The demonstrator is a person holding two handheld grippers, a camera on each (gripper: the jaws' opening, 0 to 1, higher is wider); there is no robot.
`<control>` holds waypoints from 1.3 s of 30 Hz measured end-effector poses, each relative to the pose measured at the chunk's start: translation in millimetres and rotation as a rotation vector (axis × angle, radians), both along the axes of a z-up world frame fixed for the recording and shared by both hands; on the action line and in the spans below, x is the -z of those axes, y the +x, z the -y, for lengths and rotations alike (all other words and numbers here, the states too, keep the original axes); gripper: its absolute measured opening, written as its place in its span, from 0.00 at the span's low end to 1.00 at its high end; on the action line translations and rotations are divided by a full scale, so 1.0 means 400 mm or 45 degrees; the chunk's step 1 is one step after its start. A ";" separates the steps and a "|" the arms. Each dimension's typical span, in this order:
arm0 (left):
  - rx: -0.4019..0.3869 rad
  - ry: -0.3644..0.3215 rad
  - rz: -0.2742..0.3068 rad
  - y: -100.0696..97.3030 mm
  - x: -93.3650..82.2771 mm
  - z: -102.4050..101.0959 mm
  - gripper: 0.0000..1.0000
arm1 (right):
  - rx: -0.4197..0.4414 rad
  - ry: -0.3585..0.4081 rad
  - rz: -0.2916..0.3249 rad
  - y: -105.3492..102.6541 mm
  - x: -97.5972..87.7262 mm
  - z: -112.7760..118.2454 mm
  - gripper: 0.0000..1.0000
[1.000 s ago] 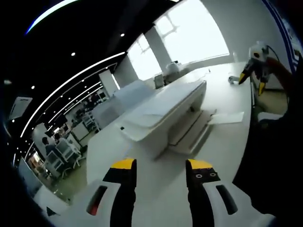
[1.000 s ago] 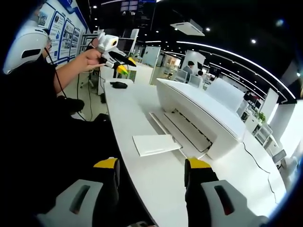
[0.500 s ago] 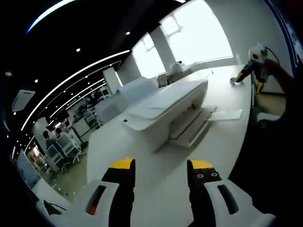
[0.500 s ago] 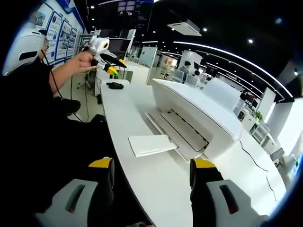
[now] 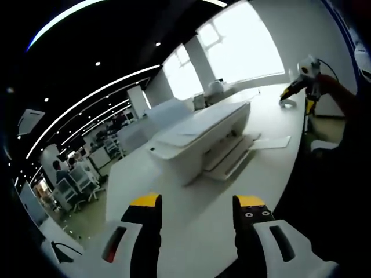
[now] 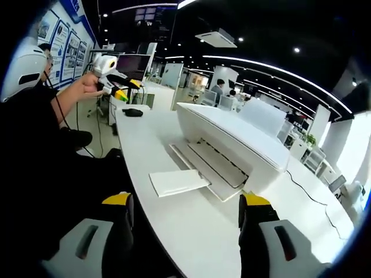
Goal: Remove the paper from the printer output slot and place it on top of the printer
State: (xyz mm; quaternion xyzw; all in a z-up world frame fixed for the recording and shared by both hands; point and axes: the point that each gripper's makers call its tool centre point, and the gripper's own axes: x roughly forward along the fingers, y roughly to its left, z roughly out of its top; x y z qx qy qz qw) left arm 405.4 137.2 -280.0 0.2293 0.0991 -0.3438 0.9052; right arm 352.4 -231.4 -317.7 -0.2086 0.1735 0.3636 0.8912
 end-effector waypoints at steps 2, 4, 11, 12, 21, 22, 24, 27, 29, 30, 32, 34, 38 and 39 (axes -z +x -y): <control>0.013 -0.013 0.004 -0.011 -0.004 0.006 0.52 | 0.004 0.003 0.000 0.001 0.000 0.000 0.69; 0.025 -0.028 0.006 -0.021 -0.008 0.012 0.52 | 0.002 -0.001 -0.002 0.002 0.002 -0.001 0.69; 0.014 -0.021 -0.009 -0.046 0.010 0.006 0.51 | 0.005 -0.002 -0.003 0.002 0.003 -0.002 0.69; 0.012 -0.025 -0.014 -0.051 0.014 0.004 0.51 | 0.009 -0.002 -0.001 0.003 0.002 0.000 0.69; -0.012 -0.074 -0.032 -0.101 0.026 -0.007 0.51 | 0.017 0.002 0.008 0.004 -0.003 0.002 0.69; -0.018 -0.079 -0.032 -0.110 0.027 -0.005 0.50 | 0.016 0.002 0.009 0.004 -0.003 0.001 0.69; -0.017 -0.080 -0.031 -0.122 0.028 -0.001 0.49 | 0.015 0.001 0.011 0.004 -0.005 0.001 0.69; -0.010 -0.079 -0.040 -0.143 0.034 0.004 0.49 | 0.015 -0.004 0.011 0.003 -0.005 0.002 0.69; -0.017 -0.078 -0.042 -0.149 0.035 0.001 0.49 | 0.018 -0.005 0.014 0.004 -0.008 0.004 0.69; -0.021 -0.081 -0.044 -0.151 0.035 -0.001 0.49 | 0.018 -0.003 0.015 0.005 -0.010 0.004 0.69; -0.028 -0.090 -0.050 -0.156 0.036 -0.004 0.49 | 0.014 -0.002 0.018 0.003 -0.012 0.001 0.69; -0.029 -0.103 -0.064 -0.176 0.039 -0.003 0.49 | 0.010 -0.009 0.019 -0.001 -0.012 0.000 0.68; -0.036 -0.113 -0.081 -0.210 0.047 -0.008 0.49 | 0.018 -0.011 0.025 0.000 -0.016 0.008 0.67; -0.046 -0.115 -0.084 -0.217 0.051 -0.012 0.49 | 0.021 -0.010 0.026 0.002 -0.016 0.009 0.67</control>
